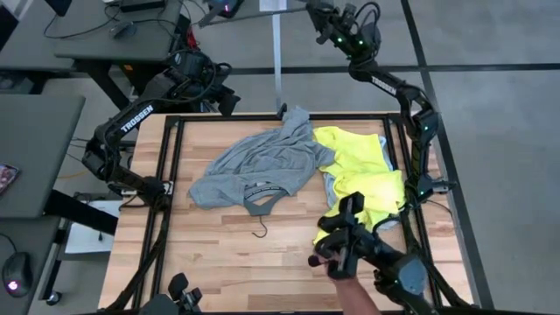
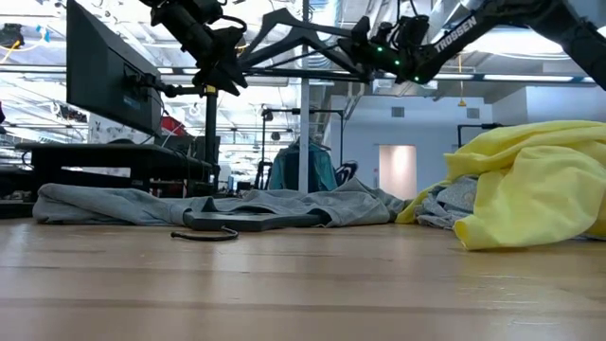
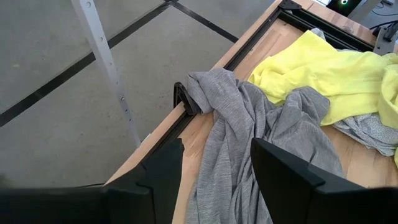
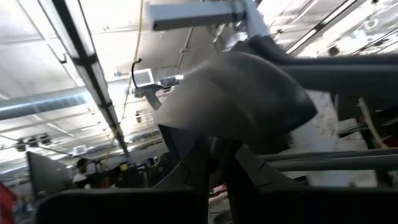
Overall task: Hang clothes
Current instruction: Remove the black hanger from clothes rack
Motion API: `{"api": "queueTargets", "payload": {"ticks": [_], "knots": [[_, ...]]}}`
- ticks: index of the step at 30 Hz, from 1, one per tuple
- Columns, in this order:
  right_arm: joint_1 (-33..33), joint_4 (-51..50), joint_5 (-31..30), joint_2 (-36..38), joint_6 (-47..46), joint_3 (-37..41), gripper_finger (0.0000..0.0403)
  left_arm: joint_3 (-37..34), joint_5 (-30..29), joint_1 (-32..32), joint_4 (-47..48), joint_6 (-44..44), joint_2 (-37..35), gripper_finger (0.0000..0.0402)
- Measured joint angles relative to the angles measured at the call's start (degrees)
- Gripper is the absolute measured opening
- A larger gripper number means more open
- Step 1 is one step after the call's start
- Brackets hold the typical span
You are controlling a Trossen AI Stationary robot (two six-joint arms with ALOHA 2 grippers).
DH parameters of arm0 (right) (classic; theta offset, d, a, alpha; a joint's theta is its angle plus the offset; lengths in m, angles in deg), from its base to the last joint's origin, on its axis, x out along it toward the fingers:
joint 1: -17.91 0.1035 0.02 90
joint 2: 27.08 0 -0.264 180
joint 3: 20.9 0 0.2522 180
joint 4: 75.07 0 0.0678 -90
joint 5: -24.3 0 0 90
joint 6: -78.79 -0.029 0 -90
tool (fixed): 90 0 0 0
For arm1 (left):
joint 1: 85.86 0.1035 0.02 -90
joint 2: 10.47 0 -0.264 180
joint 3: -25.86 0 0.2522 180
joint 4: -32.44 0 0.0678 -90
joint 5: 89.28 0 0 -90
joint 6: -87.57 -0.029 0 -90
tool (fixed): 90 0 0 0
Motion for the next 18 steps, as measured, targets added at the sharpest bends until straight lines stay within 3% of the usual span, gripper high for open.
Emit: {"api": "queueTargets", "payload": {"ticks": [6,18], "knots": [[2.1,-4.9,0.2,1.1,0.3,0.0,0.0015,0.0,-1.0,0.0,0.0,0.3,-2.6,0.0173],[10.6,-43.6,-4.6,11.0,-1.4,-0.1,0.0015,0.0,-7.7,-1.6,0.1,0.9,-14.5,0.0173]]}}
